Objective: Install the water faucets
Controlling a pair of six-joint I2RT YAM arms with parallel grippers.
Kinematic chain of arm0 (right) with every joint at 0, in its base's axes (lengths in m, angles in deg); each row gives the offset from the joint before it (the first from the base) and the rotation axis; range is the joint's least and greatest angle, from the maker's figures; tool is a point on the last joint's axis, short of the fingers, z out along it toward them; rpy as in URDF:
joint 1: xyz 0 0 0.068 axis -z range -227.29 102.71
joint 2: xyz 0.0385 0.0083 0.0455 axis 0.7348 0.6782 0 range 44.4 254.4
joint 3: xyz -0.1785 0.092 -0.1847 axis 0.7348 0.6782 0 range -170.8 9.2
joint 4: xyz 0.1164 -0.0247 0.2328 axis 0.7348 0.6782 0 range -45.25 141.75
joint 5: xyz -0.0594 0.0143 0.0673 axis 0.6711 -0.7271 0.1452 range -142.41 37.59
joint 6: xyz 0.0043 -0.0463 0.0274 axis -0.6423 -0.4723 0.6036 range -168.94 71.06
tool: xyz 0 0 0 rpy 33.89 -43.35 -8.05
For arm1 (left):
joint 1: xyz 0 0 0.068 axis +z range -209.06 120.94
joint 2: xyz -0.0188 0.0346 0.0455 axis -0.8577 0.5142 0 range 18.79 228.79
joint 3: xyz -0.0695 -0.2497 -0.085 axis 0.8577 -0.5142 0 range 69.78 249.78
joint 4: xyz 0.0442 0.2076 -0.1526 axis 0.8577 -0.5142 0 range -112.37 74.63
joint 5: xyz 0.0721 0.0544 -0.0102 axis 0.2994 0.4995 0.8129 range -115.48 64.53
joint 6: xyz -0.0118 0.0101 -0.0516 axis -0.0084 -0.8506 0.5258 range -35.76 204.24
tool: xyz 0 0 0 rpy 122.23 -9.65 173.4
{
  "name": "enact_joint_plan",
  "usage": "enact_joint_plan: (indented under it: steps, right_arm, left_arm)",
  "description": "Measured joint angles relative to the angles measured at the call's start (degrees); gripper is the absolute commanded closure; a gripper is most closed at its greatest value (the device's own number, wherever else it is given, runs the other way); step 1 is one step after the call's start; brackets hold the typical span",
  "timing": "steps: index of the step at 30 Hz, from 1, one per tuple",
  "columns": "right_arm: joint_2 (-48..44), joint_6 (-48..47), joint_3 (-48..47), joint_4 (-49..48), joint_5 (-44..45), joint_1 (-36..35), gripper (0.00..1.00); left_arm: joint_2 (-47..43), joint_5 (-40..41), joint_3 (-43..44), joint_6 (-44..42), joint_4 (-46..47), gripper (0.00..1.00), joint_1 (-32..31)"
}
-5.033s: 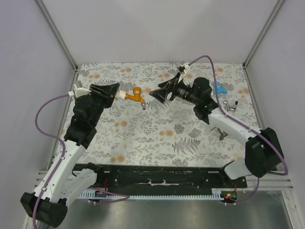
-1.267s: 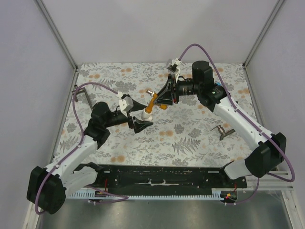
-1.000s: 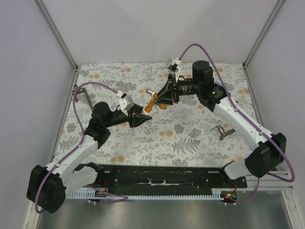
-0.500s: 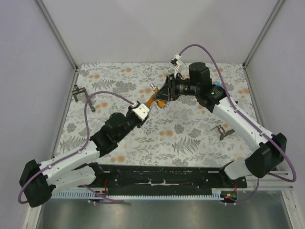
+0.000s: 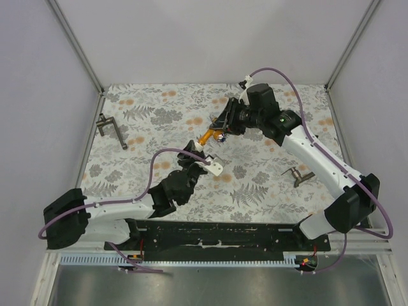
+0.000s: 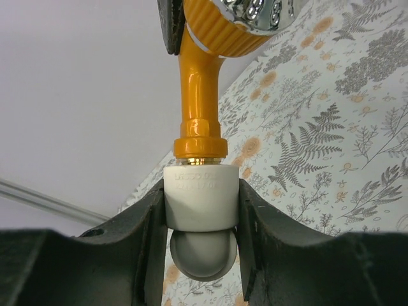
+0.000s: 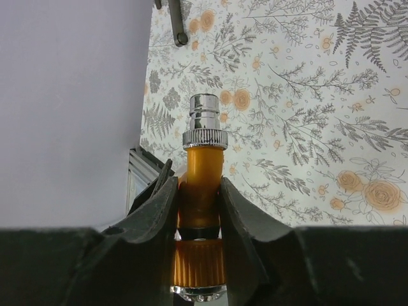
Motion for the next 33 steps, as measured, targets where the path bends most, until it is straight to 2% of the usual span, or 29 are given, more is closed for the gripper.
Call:
enact_joint_plan:
  steps: [2, 3, 7, 10, 12, 15, 19, 23, 33]
  right_arm:
    - [-0.02, -0.61, -0.66, 0.2, 0.7, -0.33, 0.43]
    - [-0.02, -0.96, -1.05, 0.2, 1.29, -0.44, 0.41]
    - [-0.31, -4.81, -2.51, 0.09, 3.76, 0.09, 0.41]
    - [-0.68, -9.18, -3.54, 0.09, 4.42, 0.7, 0.38]
    - [-1.25, -12.92, -3.96, 0.07, 4.39, 1.68, 0.18]
    - [-2.73, -17.86, -3.96, 0.15, 4.48, 2.82, 0.02]
    - [-6.49, -24.81, -2.36, -1.11, 4.26, 3.08, 0.02]
    - [-11.08, -33.27, 3.56, -6.1, -0.37, 3.08, 0.02]
    - [-12.0, -52.54, 7.85, -9.75, -23.69, 3.28, 0.02]
  left_arm:
    - [-2.4, -1.01, -0.02, 2.32, -2.67, 0.98, -0.02]
    - [-3.91, -1.88, -0.04, 3.96, -4.0, 0.98, -0.09]
    - [-10.27, -6.54, -0.07, 14.51, -11.61, 0.98, 0.96]
    - [-13.57, -11.67, -0.07, 24.52, -19.17, 0.98, 4.33]
    - [-15.32, -15.5, -0.09, 30.84, -23.63, 0.98, 7.54]
    - [-17.9, -22.88, -0.11, 40.17, -29.59, 0.98, 13.16]
    - [-19.39, -33.29, -0.11, 49.59, -34.01, 0.98, 19.28]
    - [-19.52, -44.06, -0.11, 55.82, -35.43, 0.98, 22.75]
    - [-18.23, -64.98, 0.94, 63.91, -32.83, 0.98, 26.84]
